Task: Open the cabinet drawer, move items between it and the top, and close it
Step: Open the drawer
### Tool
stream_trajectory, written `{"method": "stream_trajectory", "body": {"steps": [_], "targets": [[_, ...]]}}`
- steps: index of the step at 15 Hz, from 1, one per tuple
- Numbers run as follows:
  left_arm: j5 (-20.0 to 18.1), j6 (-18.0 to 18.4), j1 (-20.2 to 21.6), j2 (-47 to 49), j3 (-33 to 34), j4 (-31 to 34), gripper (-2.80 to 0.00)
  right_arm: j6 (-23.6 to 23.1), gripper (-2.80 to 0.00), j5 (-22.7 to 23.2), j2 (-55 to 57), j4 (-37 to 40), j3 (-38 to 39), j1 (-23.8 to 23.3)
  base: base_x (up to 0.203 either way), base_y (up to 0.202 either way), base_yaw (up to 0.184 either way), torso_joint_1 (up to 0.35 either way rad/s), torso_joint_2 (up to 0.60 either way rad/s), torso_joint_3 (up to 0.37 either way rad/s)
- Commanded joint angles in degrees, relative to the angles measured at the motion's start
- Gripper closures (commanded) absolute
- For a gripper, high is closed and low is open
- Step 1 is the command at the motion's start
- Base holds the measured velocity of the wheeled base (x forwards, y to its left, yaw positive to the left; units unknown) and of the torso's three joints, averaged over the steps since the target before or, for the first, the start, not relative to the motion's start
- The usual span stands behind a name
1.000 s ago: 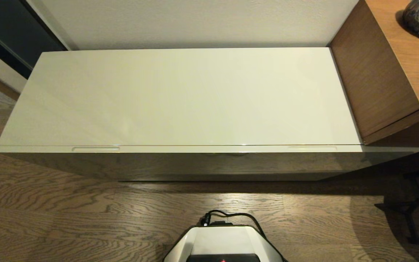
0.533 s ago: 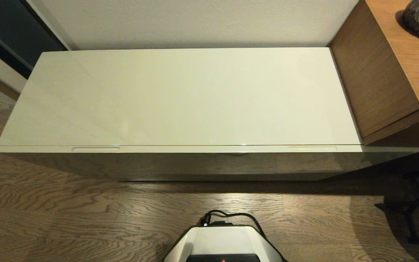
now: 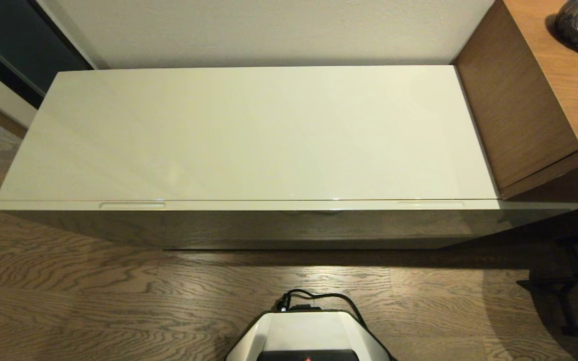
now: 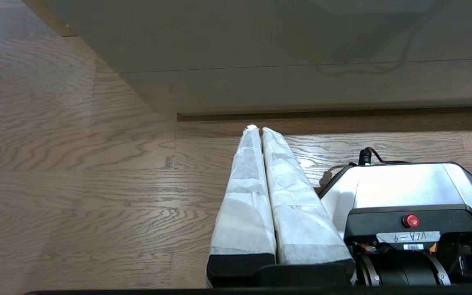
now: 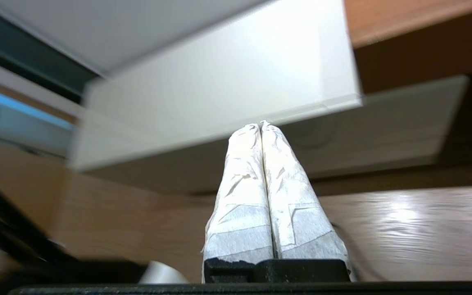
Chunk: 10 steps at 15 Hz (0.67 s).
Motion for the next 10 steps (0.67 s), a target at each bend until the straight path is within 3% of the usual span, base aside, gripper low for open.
{"method": "stream_trajectory", "body": {"steps": [1,3,5,8,10], "targets": [[0.0,0.0,0.0,0.1,0.0,0.0,0.00,2.4,0.00,0.2,14.0,2.0,-9.5,0.3,0.000,0.000,0.000,0.000,0.00,0.000],[0.0,0.0,0.0,0.1,0.0,0.0,0.00,1.2,0.00,0.2,20.9,1.1,-6.3,0.4,0.000,0.000,0.000,0.000,0.00,0.000],[0.0,0.0,0.0,0.1,0.0,0.0,0.00,-0.2,0.00,0.0,29.1,-5.8,5.1,0.5,0.000,0.000,0.000,0.000,0.00,0.000],[0.0,0.0,0.1,0.1,0.0,0.0,0.00,-1.1,0.00,-4.5,44.5,-23.8,14.0,2.5,0.000,0.000,0.000,0.000,0.00,0.000],[0.0,0.0,0.0,0.1,0.0,0.0,0.00,-0.4,0.00,-8.7,54.2,-35.1,16.6,8.6,0.000,0.000,0.000,0.000,0.00,0.000]]}}
